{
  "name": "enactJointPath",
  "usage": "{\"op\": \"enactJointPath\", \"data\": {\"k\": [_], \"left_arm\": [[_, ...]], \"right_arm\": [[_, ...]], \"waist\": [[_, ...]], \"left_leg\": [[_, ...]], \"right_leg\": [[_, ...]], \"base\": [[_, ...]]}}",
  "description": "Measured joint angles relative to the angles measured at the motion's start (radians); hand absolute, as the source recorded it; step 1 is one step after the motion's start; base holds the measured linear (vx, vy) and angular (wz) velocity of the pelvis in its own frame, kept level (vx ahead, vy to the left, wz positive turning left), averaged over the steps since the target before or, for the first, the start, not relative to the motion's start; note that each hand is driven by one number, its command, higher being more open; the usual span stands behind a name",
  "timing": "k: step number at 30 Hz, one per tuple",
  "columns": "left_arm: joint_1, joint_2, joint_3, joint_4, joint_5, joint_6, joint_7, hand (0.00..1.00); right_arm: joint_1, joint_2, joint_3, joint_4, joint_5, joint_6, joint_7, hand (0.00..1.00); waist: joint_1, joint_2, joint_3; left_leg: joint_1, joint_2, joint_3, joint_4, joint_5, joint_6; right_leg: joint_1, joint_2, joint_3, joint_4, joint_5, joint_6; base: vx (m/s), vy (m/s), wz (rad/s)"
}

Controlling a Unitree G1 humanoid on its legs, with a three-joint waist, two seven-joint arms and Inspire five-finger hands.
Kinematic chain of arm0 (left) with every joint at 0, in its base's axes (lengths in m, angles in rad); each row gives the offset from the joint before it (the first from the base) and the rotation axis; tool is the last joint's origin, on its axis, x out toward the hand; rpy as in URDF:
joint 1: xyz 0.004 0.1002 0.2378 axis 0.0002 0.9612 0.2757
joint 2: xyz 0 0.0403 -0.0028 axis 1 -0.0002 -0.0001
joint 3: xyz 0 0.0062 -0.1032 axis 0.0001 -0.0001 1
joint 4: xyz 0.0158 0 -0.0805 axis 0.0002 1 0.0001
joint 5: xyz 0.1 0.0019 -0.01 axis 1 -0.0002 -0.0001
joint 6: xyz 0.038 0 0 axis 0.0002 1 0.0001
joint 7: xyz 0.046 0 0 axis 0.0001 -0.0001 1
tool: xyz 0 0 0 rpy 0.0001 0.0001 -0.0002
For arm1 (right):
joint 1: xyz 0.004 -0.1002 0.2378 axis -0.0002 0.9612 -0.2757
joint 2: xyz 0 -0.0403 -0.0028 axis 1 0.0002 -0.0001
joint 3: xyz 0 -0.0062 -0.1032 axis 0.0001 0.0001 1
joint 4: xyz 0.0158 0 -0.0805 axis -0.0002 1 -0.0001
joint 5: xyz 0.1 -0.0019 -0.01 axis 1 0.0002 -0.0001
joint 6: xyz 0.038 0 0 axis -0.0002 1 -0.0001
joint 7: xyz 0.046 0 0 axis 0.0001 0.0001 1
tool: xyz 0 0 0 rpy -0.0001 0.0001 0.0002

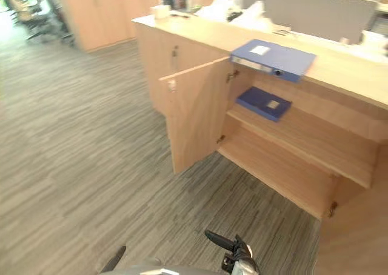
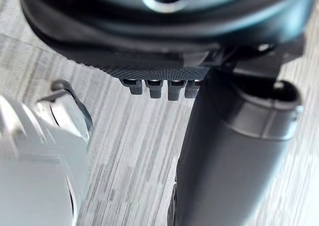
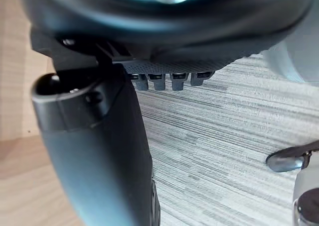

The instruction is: Walk over to the cabinet, pick up the folder, carry it to the office cabinet, place the folder inside the office cabinet, then close the office cabinet door

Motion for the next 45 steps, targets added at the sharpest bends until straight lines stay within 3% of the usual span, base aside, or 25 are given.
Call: {"op": "enactJointPath", "data": {"k": [2, 5, 8, 9, 10, 14, 17, 18, 19, 20, 21, 22, 24, 26, 28, 29, 30, 31, 34, 37, 38, 41, 43, 45], "left_arm": [[-0.035, 0.010, -0.014, 0.008, 0.029, 0.001, -0.002, 1.00], [-0.049, 0.021, -0.048, -0.001, 0.052, 0.003, -0.004, 1.00], [-0.042, 0.023, -0.072, 0.007, 0.065, 0.001, 0.012, 1.00], [-0.056, 0.020, -0.093, 0.009, 0.067, 0.001, 0.017, 1.00], [-0.073, 0.014, -0.107, 0.010, 0.067, 0.001, 0.021, 1.00], [-0.072, 0.011, -0.107, 0.006, 0.065, -0.001, 0.022, 1.00], [-0.057, 0.003, -0.058, -0.013, 0.057, -0.002, 0.018, 1.00], [-0.047, -0.004, -0.016, -0.023, 0.042, -0.002, 0.020, 1.00], [-0.032, -0.013, 0.004, -0.025, 0.032, -0.001, 0.019, 1.00], [0.000, -0.018, 0.004, -0.020, 0.022, 0.002, 0.020, 1.00], [0.015, -0.018, 0.005, -0.021, 0.018, 0.007, 0.019, 1.00], [0.030, -0.009, 0.009, -0.021, -0.001, 0.010, 0.021, 1.00], [0.043, -0.003, 0.002, -0.022, -0.001, 0.009, 0.020, 1.00], [0.051, -0.001, -0.008, -0.022, 0.008, 0.011, 0.018, 1.00], [0.047, -0.002, -0.014, -0.022, 0.011, 0.009, 0.017, 1.00], [0.047, -0.002, -0.019, -0.022, 0.011, 0.008, 0.017, 1.00], [0.052, -0.006, -0.033, -0.020, 0.014, 0.007, 0.017, 1.00], [0.051, 0.000, -0.035, -0.010, 0.013, 0.009, 0.011, 1.00], [0.025, 0.027, -0.044, -0.014, 0.017, -0.002, 0.008, 1.00], [0.012, 0.038, -0.075, 0.007, 0.022, -0.001, 0.004, 1.00], [0.012, 0.038, -0.081, 0.010, 0.023, 0.000, 0.003, 1.00], [0.014, 0.017, -0.089, 0.018, 0.024, 0.001, -0.001, 1.00], [0.016, 0.018, -0.091, 0.018, 0.027, 0.001, -0.002, 1.00], [0.027, 0.019, -0.090, 0.017, 0.029, 0.001, -0.002, 1.00]], "right_arm": [[0.002, 0.000, -0.012, -0.020, 0.000, -0.013, 0.002, 1.00], [0.003, 0.001, -0.016, -0.027, 0.000, -0.021, 0.004, 1.00], [0.002, 0.000, -0.057, -0.028, -0.001, -0.031, 0.001, 1.00], [-0.005, -0.004, -0.065, -0.025, 0.001, -0.029, -0.001, 1.00], [-0.019, -0.006, -0.082, -0.029, 0.001, -0.032, 0.000, 1.00], [-0.028, 0.000, -0.108, -0.020, 0.002, -0.015, -0.008, 1.00], [-0.016, 0.002, -0.145, -0.019, 0.007, -0.009, -0.019, 1.00], [-0.009, 0.000, -0.139, -0.022, 0.015, -0.011, -0.022, 1.00], [-0.007, -0.007, -0.136, -0.025, 0.027, -0.011, -0.022, 1.00], [-0.004, -0.021, -0.124, -0.025, 0.043, -0.012, -0.024, 1.00], [0.000, -0.027, -0.114, -0.025, 0.043, -0.012, -0.027, 1.00], [0.010, -0.035, -0.098, -0.016, 0.042, -0.013, -0.038, 1.00], [0.005, -0.036, -0.097, 0.012, 0.040, -0.009, -0.042, 1.00], [-0.006, -0.039, -0.098, 0.040, 0.040, -0.009, -0.043, 1.00], [-0.006, -0.040, -0.097, 0.042, 0.040, -0.009, -0.044, 1.00], [-0.006, -0.040, -0.097, 0.042, 0.040, -0.009, -0.044, 1.00], [-0.003, -0.044, -0.097, 0.040, 0.040, -0.010, -0.043, 1.00], [0.000, -0.052, -0.094, 0.041, 0.041, -0.011, -0.042, 1.00], [0.015, -0.011, -0.096, 0.041, 0.040, -0.010, -0.036, 1.00], [0.017, 0.001, -0.097, 0.037, 0.039, -0.010, -0.020, 1.00], [0.018, -0.001, -0.097, 0.035, 0.039, -0.011, -0.018, 1.00], [0.024, -0.030, -0.094, 0.011, 0.032, -0.009, -0.012, 1.00], [0.029, -0.058, -0.084, -0.009, 0.008, -0.012, -0.011, 1.00], [0.030, -0.057, -0.055, -0.017, -0.002, -0.014, -0.011, 1.00]], "waist": [[-0.024, 0.000, 0.004], [-0.031, -0.013, 0.010], [-0.053, -0.013, 0.013], [-0.053, 0.005, 0.023], [-0.058, 0.017, 0.048], [-0.067, 0.014, 0.058], [-0.066, 0.011, 0.047], [-0.066, 0.013, 0.046], [-0.064, 0.026, 0.045], [-0.059, 0.040, 0.046], [-0.054, 0.043, 0.045], [-0.044, 0.032, 0.051], [-0.038, 0.007, 0.054], [-0.019, -0.003, 0.062], [-0.015, -0.007, 0.067], [-0.015, -0.005, 0.066], [-0.015, 0.015, 0.056], [-0.014, 0.022, 0.051], [-0.015, -0.030, 0.020], [-0.013, -0.025, 0.005], [-0.013, -0.020, 0.001], [-0.013, 0.017, -0.008], [-0.026, 0.025, 0.004], [-0.030, 0.021, 0.006]], "left_leg": [[0.092, 0.006, 0.039, -0.060, -0.002, 0.001], [0.154, 0.027, 0.092, -0.119, -0.014, -0.012], [0.206, 0.054, 0.147, -0.184, -0.008, -0.050], [0.209, 0.067, 0.151, -0.212, 0.005, -0.070], [0.220, 0.079, 0.165, -0.237, 0.024, -0.084], [0.278, 0.113, 0.138, -0.263, 0.036, -0.095], [0.224, 0.186, 0.101, -0.072, 0.012, -0.120], [0.142, 0.231, 0.058, 0.125, 0.010, -0.117], [0.084, 0.266, 0.024, 0.269, 0.027, -0.096], [0.022, 0.308, -0.014, 0.426, 0.070, -0.085], [-0.003, 0.321, -0.025, 0.487, 0.076, -0.084], [-0.051, 0.316, -0.026, 0.578, 0.041, -0.087], [-0.105, 0.265, -0.023, 0.577, -0.009, -0.090], [-0.150, 0.187, -0.030, 0.433, -0.057, -0.093], [-0.165, 0.128, -0.065, 0.286, -0.056, -0.094], [-0.167, 0.109, -0.085, 0.222, -0.048, -0.091], [-0.156, 0.089, -0.134, 0.063, 0.035, -0.081], [-0.148, 0.073, -0.138, 0.035, 0.136, -0.065], [-0.116, 0.008, -0.104, -0.024, 0.130, -0.043], [-0.017, -0.031, -0.053, -0.145, 0.154, -0.004], [0.002, -0.039, -0.043, -0.172, 0.159, 0.003], [0.086, -0.069, 0.005, -0.285, 0.181, 0.025], [0.151, -0.102, 0.006, -0.328, 0.175, 0.024], [0.177, -0.104, 0.004, -0.337, 0.163, 0.038]], "right_leg": [[-0.064, -0.086, -0.190, 0.125, 0.004, -0.011], [-0.100, -0.095, -0.315, 0.031, 0.014, -0.020], [-0.076, -0.044, -0.437, -0.185, -0.009, 0.023], [-0.062, -0.003, -0.461, -0.257, -0.015, 0.017], [-0.055, 0.031, -0.465, -0.293, -0.015, -0.009], [-0.014, 0.089, -0.460, -0.308, -0.053, -0.033], [0.045, 0.155, -0.461, -0.381, -0.068, -0.026], [0.072, 0.191, -0.451, -0.414, -0.065, -0.029], [0.091, 0.223, -0.436, -0.433, -0.061, -0.037], [0.123, 0.265, -0.412, -0.458, -0.066, -0.059], [0.138, 0.278, -0.400, -0.468, -0.067, -0.066], [0.172, 0.284, -0.370, -0.492, -0.069, -0.076], [0.213, 0.275, -0.334, -0.530, -0.063, -0.077], [0.248, 0.249, -0.269, -0.564, -0.047, -0.057], [0.269, 0.223, -0.236, -0.582, -0.044, -0.051], [0.277, 0.214, -0.226, -0.586, -0.043, -0.041], [0.287, 0.208, -0.209, -0.593, -0.046, -0.002], [0.312, 0.196, -0.199, -0.610, -0.056, 0.038], [0.303, 0.118, -0.210, -0.611, -0.030, 0.058], [0.300, 0.065, -0.198, -0.576, 0.008, 0.078], [0.292, 0.052, -0.193, -0.555, 0.011, 0.079], [0.152, -0.011, -0.157, -0.271, 0.013, 0.075], [0.047, -0.095, -0.165, -0.004, 0.058, -0.001], [0.026, -0.113, -0.179, 0.064, 0.050, -0.007]], "base": [[0.12, 0.082, -0.49], [0.07, -0.034, -0.59], [0.14, -0.191, -0.73], [0.22, -0.257, -0.64], [0.17, -0.207, -0.56], [0.12, -0.213, -0.23], [0.12, -0.193, -0.17], [0.15, -0.136, -0.38], [0.20, -0.093, -0.65], [0.19, -0.017, -0.62], [0.33, 0.044, -0.68], [0.24, 0.043, -0.46], [0.28, 0.052, -0.54], [0.34, 0.161, -0.91], [0.29, 0.232, -0.66], [0.32, 0.278, -0.63], [0.33, 0.300, -0.59], [0.33, 0.273, -0.44], [0.30, 0.224, -0.05], [0.17, 0.146, -0.32], [0.10, 0.121, -0.48], [0.06, 0.137, -0.42], [0.07, 0.114, -0.04], [0.07, 0.033, 0.03]]}}
